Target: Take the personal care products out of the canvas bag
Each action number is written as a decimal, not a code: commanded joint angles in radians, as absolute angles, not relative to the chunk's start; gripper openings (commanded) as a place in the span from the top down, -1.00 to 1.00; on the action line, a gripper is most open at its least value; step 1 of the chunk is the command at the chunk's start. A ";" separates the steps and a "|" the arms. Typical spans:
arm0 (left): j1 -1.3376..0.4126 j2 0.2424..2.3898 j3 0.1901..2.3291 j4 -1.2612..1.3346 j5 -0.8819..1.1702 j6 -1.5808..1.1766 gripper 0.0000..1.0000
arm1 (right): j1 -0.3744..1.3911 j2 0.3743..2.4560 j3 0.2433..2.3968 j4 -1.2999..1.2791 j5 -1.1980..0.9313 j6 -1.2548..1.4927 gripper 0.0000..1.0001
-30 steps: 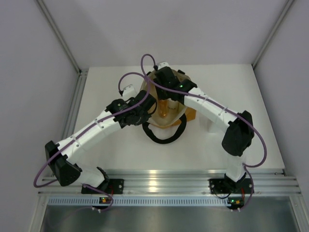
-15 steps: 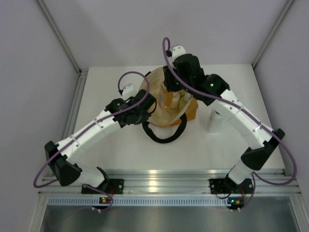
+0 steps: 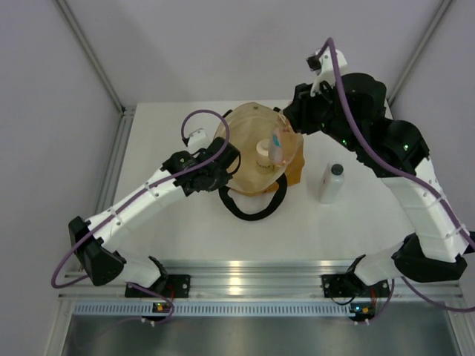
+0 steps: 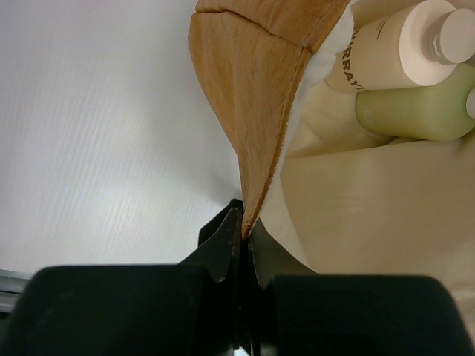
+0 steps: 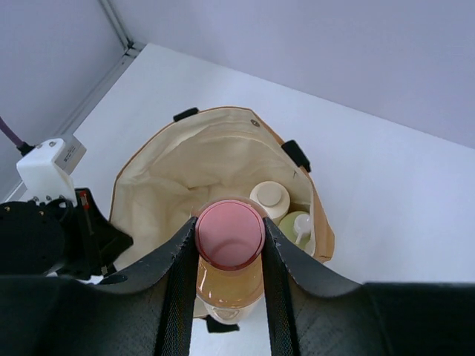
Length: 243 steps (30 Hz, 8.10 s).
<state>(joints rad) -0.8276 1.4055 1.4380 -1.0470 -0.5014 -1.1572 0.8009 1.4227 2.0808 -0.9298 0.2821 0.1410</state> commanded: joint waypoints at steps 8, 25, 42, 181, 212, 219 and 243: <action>-0.827 1.414 1.447 -1.025 -0.506 -1.160 1.00 | 0.747 1.310 2.163 -0.871 0.446 0.130 1.00; -0.827 1.436 1.476 -1.025 -0.500 -1.123 1.00 | 0.302 1.200 1.907 -0.856 0.446 0.071 1.00; -0.827 1.447 1.483 -1.025 -0.462 -1.092 1.00 | -0.032 0.937 1.069 -0.152 0.203 0.025 1.00; -0.819 1.430 1.486 -0.968 -0.492 -1.100 1.00 | 0.796 1.727 1.942 -0.716 0.417 0.388 1.00; -0.818 1.450 1.483 -0.969 -0.479 -1.100 1.00 | 0.805 1.421 2.273 -1.058 0.265 0.275 1.00; -0.818 1.448 1.476 -0.968 -0.476 -1.100 1.00 | 0.795 1.303 2.218 -1.126 0.417 0.284 1.00; -0.818 1.483 1.509 -0.968 -0.446 -1.068 1.00 | 0.784 0.773 1.016 -0.490 0.644 0.285 1.00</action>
<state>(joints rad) -0.8234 1.4693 1.4769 -0.9943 -0.4515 -1.0771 0.7845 0.8215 1.0565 -0.8040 0.6289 0.2913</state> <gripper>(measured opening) 0.027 0.417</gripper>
